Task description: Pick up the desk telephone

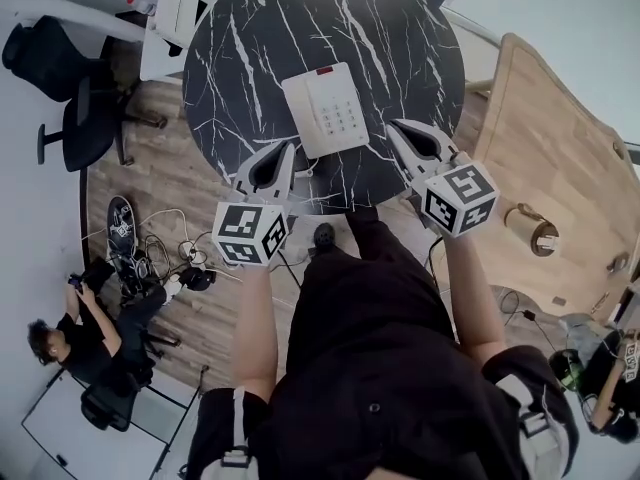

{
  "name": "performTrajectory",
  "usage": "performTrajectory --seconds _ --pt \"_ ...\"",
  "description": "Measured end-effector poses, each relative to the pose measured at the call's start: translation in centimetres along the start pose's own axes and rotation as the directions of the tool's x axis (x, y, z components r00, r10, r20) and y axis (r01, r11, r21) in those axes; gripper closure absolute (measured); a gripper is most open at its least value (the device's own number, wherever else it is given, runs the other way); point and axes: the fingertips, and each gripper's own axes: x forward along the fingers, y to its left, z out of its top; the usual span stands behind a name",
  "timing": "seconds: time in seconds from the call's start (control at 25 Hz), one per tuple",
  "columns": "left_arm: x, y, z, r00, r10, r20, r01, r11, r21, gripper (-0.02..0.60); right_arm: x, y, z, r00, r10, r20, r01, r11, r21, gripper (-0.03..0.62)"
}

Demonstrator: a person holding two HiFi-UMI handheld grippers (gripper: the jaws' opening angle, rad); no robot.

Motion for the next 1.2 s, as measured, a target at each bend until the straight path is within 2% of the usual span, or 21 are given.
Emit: performTrajectory --seconds 0.2,0.36,0.4,0.48,0.64,0.88,0.92,0.96,1.2 --pt "2.4 0.2 -1.9 0.998 0.023 -0.056 -0.023 1.0 -0.015 0.565 1.9 -1.8 -1.8 0.997 0.03 -0.064 -0.029 0.999 0.022 0.56" --pt "3.3 0.6 -3.5 0.996 0.027 -0.085 -0.032 0.997 -0.066 0.565 3.0 -2.3 -3.4 0.993 0.05 -0.104 -0.046 0.998 0.044 0.559" --pt "3.4 0.7 -3.8 0.996 0.026 -0.091 -0.033 0.997 -0.076 0.565 3.3 -2.4 -3.7 0.992 0.05 -0.114 -0.045 0.998 0.048 0.547" --pt "3.7 1.0 -4.5 0.995 0.027 -0.101 -0.036 0.995 -0.096 0.565 3.8 -2.8 -4.5 0.99 0.052 -0.135 -0.045 0.997 0.057 0.473" --pt "4.2 2.0 -5.4 0.994 0.033 -0.102 -0.047 0.99 -0.136 0.565 4.7 -4.2 -5.5 0.985 0.048 -0.165 -0.037 0.997 0.071 0.462" --pt "5.3 3.9 -7.5 0.996 0.005 -0.087 -0.023 0.979 -0.205 0.561 6.4 -5.6 -7.5 0.975 0.036 -0.22 -0.024 0.998 0.059 0.451" --pt "5.6 4.1 -8.0 0.995 -0.004 -0.095 -0.017 0.976 -0.215 0.543 6.7 -5.6 -8.1 0.972 0.037 -0.233 -0.023 0.998 0.061 0.45" --pt "5.9 4.4 -8.5 0.994 -0.013 -0.104 -0.011 0.975 -0.224 0.5 6.9 -5.6 -8.7 0.969 0.037 -0.245 -0.022 0.998 0.066 0.448" --pt "8.0 5.9 -10.6 0.99 -0.07 -0.121 0.034 0.959 -0.281 0.45 9.0 -5.6 -11.4 0.954 0.046 -0.296 -0.021 0.996 0.086 0.43"
